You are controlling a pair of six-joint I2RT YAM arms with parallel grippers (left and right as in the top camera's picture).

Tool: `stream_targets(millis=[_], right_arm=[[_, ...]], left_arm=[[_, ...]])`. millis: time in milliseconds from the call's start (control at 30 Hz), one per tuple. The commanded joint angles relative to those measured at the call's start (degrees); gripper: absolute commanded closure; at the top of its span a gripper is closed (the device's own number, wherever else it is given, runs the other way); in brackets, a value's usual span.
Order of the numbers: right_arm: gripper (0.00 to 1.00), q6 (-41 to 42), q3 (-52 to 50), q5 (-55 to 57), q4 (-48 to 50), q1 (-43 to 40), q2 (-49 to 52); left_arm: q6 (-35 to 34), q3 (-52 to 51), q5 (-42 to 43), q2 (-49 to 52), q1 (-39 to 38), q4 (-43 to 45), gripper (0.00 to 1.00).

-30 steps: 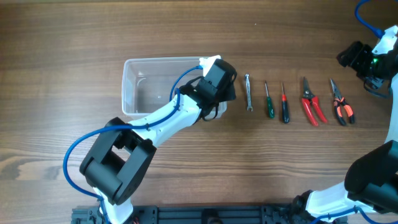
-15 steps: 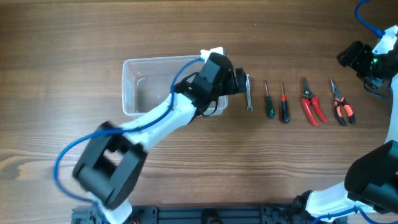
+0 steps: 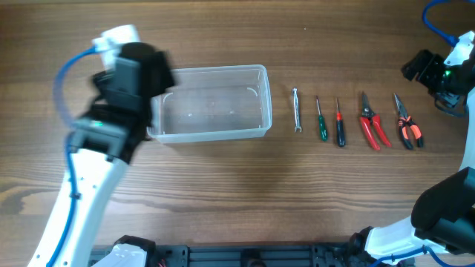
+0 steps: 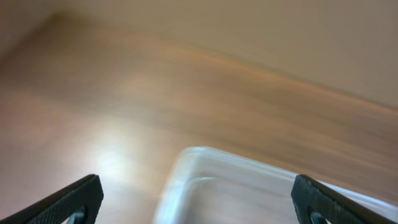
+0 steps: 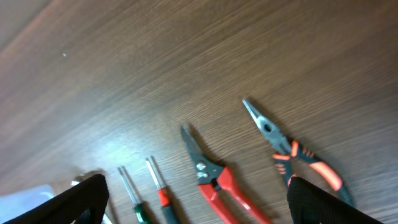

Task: Pack container
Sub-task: 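Open the left gripper and lift it away from the container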

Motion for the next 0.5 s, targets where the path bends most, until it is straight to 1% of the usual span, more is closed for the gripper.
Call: stream_targets(millis=[0, 67, 100, 200, 267, 333, 467], right_arm=[[0.05, -8.2, 1.1, 10.8, 1.7, 0.1, 0.5], [0.07, -12.3, 1.1, 18.1, 3.5, 0.1, 0.5], [0.07, -14.3, 1.1, 19.4, 4.5, 0.1, 0.5], [0.07, -21.1, 1.1, 18.6, 7.5, 0.1, 1.0], [0.09, -22.0, 1.1, 18.7, 8.8, 0.1, 2.3], [0.14, -21.9, 1.0, 18.6, 8.3, 0.1, 4.0], [0.14, -21.7, 0.1, 18.4, 2.5, 0.1, 7.7]], left_arm=[[0.0, -0.2, 6.3, 1.1, 13.2, -4.5, 0.0], [0.0, -0.2, 11.3, 2.8, 19.3, -6.3, 0.0], [-0.2, -0.2, 12.5, 3.4, 20.8, -6.6, 0.0], [-0.2, -0.2, 15.7, 5.9, 25.5, -6.6, 0.0], [-0.2, -0.2, 16.0, 7.3, 27.1, -6.6, 0.0], [-0.2, -0.2, 16.0, 8.1, 27.7, -6.6, 0.0], [-0.2, -0.2, 16.0, 8.8, 27.7, -6.6, 0.0]])
